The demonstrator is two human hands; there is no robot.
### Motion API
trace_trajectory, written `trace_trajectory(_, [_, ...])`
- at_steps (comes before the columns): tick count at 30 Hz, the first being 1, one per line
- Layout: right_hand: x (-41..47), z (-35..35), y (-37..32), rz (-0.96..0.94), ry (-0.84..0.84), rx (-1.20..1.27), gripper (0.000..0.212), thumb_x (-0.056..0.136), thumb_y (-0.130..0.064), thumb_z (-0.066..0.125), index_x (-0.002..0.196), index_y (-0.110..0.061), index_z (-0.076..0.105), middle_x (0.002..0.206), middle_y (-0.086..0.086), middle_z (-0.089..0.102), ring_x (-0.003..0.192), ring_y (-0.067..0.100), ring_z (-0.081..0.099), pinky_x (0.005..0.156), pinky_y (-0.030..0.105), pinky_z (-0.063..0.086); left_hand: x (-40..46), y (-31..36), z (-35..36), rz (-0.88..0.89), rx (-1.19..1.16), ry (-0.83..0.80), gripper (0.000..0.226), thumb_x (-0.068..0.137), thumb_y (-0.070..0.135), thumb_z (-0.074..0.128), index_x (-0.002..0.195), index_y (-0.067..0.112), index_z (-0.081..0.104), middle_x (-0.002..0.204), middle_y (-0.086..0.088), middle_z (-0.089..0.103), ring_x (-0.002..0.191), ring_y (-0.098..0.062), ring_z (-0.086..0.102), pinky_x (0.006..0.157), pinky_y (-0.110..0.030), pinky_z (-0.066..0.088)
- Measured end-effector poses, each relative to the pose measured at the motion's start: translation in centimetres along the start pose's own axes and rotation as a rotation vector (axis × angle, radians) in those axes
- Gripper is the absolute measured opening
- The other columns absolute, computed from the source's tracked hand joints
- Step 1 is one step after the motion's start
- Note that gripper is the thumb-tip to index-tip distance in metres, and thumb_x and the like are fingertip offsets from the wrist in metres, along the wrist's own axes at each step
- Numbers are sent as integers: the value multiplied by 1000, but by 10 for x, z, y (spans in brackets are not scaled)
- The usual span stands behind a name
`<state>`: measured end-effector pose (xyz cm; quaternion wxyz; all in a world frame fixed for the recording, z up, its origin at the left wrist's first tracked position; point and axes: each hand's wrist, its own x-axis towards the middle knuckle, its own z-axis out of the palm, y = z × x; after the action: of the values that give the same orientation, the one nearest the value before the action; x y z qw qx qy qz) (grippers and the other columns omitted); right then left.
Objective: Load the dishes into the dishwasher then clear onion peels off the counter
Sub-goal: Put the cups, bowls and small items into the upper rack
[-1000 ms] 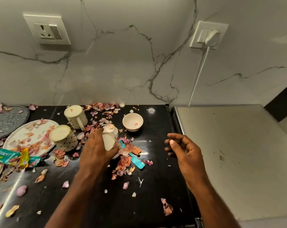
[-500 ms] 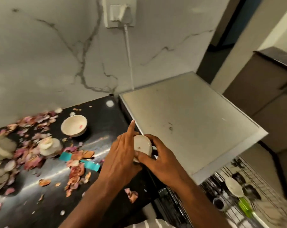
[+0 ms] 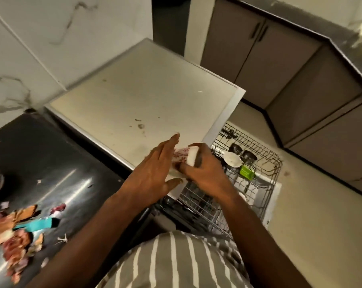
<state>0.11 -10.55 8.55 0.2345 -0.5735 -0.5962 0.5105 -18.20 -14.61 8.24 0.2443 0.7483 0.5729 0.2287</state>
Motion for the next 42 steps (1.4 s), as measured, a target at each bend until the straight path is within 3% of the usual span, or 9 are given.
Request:
trace_trajectory(3, [1,-40,20,98,136,113,61,87,-31,83,135,-23,47,122,-5,68,98,10,71,68,24,63,7,-5,10,-1,18,-69,112,86,36,81,161,35,-2,161,0,33,139,-22,46,107,-52,50])
trace_trajectory(7, [10,-95,63,175,312,191,53,89,-15,80,129,-20,46,137,12,63,110,27,70,74,32,65,7,-13,19,-35,3,-104,102,90,44,76,162,34,4,159,6,33,133,-12,49,102,-44,53])
trace_trajectory(11, [17,-121,118,257,320,5,83,62,-41,91,130,-26,46,140,11,57,119,36,64,75,47,66,9,-14,27,-70,-25,-120,91,93,48,71,161,35,12,154,11,35,127,-5,49,99,-38,54])
trace_trajectory(15, [19,-111,176,365,225,-131,84,74,-30,91,142,-27,42,146,16,47,123,40,59,78,56,64,10,-8,34,-105,-27,-149,87,95,48,69,161,34,15,155,11,35,131,-4,47,101,-36,52])
trace_trajectory(21, [19,-72,239,471,64,-439,90,76,-35,90,148,-20,37,149,18,39,124,41,57,94,56,59,8,0,46,-130,5,-168,86,95,51,66,161,32,15,156,12,33,135,-8,47,105,-33,49])
trace_trajectory(24, [23,-61,257,449,-55,-610,95,80,-36,87,154,-17,32,154,16,38,130,37,55,102,50,54,6,3,50,-151,0,-172,84,96,51,65,160,33,15,157,12,32,139,-8,45,108,-36,49])
trace_trajectory(28, [32,-52,278,409,-136,-696,87,81,-34,86,150,-18,35,148,19,43,116,35,64,89,43,56,1,7,57,-195,30,-168,83,95,53,65,159,34,15,158,11,32,139,-11,47,104,-37,53])
trace_trajectory(36, [53,-51,315,375,-223,-796,89,84,-28,83,155,-18,30,154,17,40,135,38,51,107,50,52,-10,13,63,-320,50,-170,83,97,55,61,161,37,12,161,14,28,140,-8,43,112,-37,46])
trace_trajectory(42, [68,-54,330,287,-352,-919,97,86,-20,79,161,-21,18,163,16,27,141,43,42,105,51,50,-16,23,67,-389,48,-213,86,98,51,62,163,37,7,167,13,22,148,-7,33,120,-31,34])
